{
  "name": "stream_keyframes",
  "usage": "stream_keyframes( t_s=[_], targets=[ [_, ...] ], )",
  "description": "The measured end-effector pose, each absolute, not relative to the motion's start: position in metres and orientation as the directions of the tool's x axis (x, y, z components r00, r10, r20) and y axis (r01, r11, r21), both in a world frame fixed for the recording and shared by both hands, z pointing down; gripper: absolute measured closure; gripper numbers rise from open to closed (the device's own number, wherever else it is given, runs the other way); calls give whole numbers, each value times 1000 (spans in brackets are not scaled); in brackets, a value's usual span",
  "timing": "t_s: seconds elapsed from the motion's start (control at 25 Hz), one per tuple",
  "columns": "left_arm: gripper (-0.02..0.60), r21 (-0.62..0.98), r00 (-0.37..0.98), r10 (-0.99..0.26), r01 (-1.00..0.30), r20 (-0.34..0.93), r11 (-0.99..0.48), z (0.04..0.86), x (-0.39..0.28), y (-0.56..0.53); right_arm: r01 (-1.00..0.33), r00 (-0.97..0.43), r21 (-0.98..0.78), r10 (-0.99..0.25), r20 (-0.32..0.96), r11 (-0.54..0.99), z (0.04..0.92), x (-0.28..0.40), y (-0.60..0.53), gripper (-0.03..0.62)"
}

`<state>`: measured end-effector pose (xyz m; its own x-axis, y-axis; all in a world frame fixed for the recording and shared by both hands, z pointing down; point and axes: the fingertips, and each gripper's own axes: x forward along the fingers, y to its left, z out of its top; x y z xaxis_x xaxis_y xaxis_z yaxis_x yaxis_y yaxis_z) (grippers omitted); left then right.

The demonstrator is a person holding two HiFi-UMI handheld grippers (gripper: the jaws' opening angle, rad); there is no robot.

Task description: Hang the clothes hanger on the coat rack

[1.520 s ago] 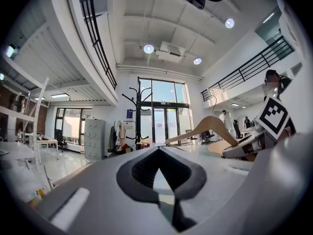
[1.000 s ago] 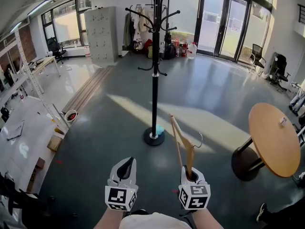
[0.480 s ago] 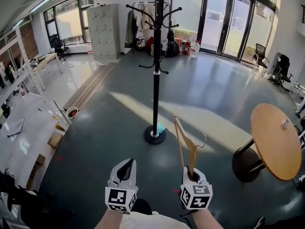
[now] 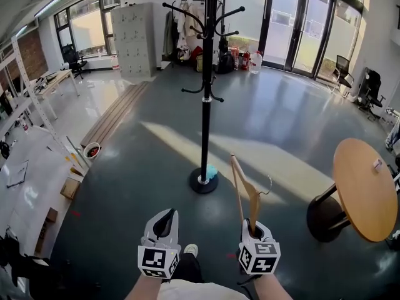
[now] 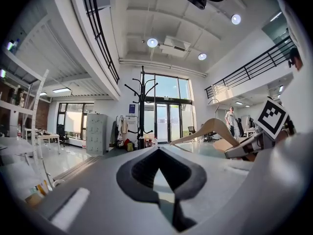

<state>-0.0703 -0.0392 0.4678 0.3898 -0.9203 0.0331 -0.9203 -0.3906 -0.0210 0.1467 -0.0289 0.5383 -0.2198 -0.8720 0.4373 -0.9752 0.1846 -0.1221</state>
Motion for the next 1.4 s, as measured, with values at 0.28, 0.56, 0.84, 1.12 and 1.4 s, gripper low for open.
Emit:
stream_keyframes(
  t_s=[0.28, 0.56, 0.84, 1.12, 1.4],
  targets=[
    [581, -16, 416, -909, -909, 2, -416, 453, -91, -133, -986, -161, -114, -878, 450, 122, 535, 139, -108, 566],
    [581, -23, 457, -889, -889, -10, -457, 446, -115, -224, -992, -95, -118, -891, 443, 47, 530, 129, -194, 566],
    [581, -18, 477, -879, -879, -21, -477, 444, -127, -279, -995, -61, -103, -902, 428, 19, 520, 123, -253, 566],
    [581, -1, 460, -888, -888, -4, -460, 446, -122, -334, -995, -68, -95, -890, 451, 27, 519, 135, -313, 566],
    [581, -13, 425, -905, -905, -23, -425, 445, -110, -395, -993, -100, -98, -894, 438, 63, 522, 150, -387, 566]
  ],
)
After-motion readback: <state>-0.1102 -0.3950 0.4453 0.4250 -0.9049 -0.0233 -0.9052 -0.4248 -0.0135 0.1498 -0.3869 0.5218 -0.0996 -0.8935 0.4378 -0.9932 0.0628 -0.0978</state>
